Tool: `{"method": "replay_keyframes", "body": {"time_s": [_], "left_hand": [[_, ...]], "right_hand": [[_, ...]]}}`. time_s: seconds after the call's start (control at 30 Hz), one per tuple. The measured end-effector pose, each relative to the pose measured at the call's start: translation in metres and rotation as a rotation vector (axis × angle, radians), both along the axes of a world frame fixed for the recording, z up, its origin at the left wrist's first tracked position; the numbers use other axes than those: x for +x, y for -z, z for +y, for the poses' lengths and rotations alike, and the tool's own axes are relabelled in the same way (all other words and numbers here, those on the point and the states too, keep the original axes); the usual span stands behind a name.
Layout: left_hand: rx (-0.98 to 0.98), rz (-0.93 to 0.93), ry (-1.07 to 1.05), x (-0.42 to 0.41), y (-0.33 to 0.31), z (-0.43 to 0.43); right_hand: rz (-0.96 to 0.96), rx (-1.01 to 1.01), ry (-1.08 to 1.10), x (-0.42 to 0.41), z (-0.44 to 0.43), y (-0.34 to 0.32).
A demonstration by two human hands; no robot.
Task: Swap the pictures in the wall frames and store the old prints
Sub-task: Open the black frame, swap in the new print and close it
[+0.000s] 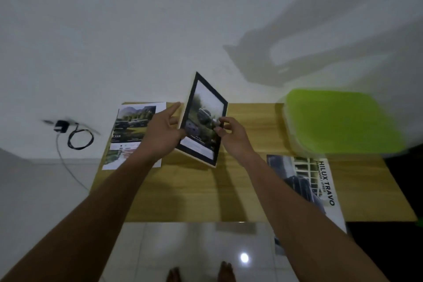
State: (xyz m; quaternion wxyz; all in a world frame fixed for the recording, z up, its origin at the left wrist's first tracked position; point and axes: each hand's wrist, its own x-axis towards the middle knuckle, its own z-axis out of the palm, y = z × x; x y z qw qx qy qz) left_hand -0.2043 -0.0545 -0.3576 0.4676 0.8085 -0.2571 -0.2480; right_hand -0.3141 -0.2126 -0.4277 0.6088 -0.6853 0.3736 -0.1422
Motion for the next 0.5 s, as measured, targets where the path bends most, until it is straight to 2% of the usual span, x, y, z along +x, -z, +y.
{"method": "replay_keyframes", "body": {"time_s": [0.1,0.2,0.3,0.5], "left_hand": [[0.029,-0.094,0.035,-0.012,0.007,-0.002],[0.012,-0.096,0.076,-0.024,0.016,-0.003],[-0.030,-0.088,0.115,-0.036,0.023,-0.007],[-0.030,-0.107,0.123,-0.064,0.044,-0.021]], "right_hand": [[-0.050,0.093,-0.051,0.019,0.008,-0.005],[-0.091,0.214,-0.080,0.023,0.009,-0.015],[-0.147,0.214,-0.114,0.016,0.003,-0.019],[-0.128,0.187,-0.067,0.000,-0.007,-0.015]]}}
